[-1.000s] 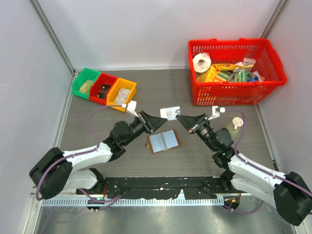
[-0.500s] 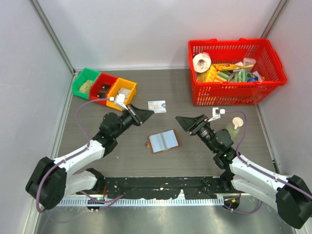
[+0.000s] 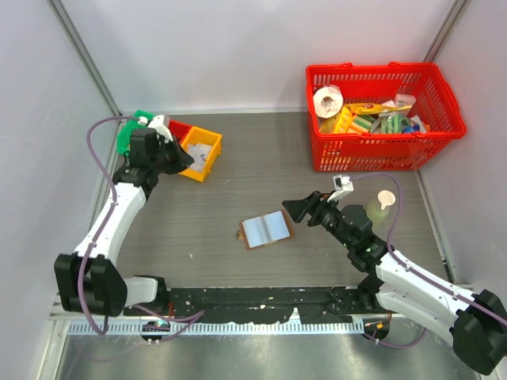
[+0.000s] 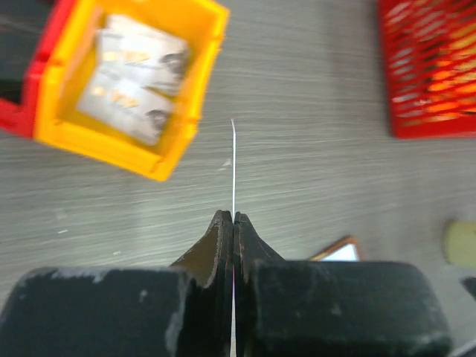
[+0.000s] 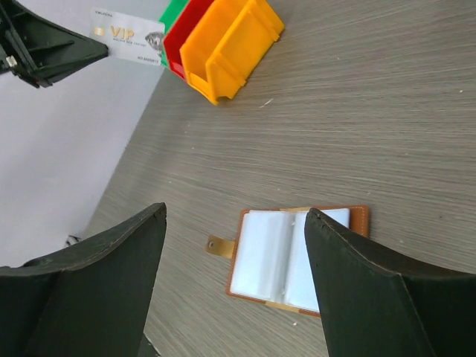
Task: Take the credit cards out of the card holder
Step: Place the credit card in the storage box, then remove the credit card from the card holder.
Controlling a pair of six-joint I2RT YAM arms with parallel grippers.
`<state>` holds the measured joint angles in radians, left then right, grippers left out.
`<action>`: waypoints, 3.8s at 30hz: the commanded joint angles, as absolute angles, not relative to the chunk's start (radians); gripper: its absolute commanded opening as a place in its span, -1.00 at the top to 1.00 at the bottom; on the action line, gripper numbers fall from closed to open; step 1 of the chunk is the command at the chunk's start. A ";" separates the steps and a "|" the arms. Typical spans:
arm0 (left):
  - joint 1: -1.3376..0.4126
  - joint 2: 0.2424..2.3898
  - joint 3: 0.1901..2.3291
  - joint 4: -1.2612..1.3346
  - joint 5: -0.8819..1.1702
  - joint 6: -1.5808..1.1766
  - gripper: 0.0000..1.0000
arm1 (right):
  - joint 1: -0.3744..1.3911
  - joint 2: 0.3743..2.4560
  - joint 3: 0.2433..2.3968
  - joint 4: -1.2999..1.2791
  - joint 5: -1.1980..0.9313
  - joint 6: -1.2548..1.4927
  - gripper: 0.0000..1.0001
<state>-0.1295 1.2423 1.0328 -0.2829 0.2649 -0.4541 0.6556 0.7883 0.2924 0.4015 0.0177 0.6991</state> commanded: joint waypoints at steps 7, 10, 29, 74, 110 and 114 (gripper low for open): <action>-0.061 1.581 1.373 -0.600 0.175 -0.144 1.00 | 0.661 0.802 0.353 0.385 -0.061 0.534 -0.59; -0.060 1.686 1.474 -0.607 0.210 -0.097 1.00 | 0.660 0.808 0.353 0.396 -0.081 0.522 -0.59; -0.051 2.034 1.750 -0.655 0.293 -0.023 0.60 | 0.660 0.816 0.379 0.319 -0.109 0.496 -0.59; -0.727 1.342 0.792 -0.293 -0.100 -0.660 -0.58 | 0.844 1.321 0.647 0.077 -0.003 0.328 -0.62; -0.746 1.344 0.545 -0.067 -0.031 -0.808 1.00 | 1.081 1.597 0.793 0.008 0.296 0.275 -0.50; -0.746 1.335 0.541 -0.084 -0.020 -0.802 1.00 | 1.080 1.595 0.795 -0.037 0.347 0.265 -0.43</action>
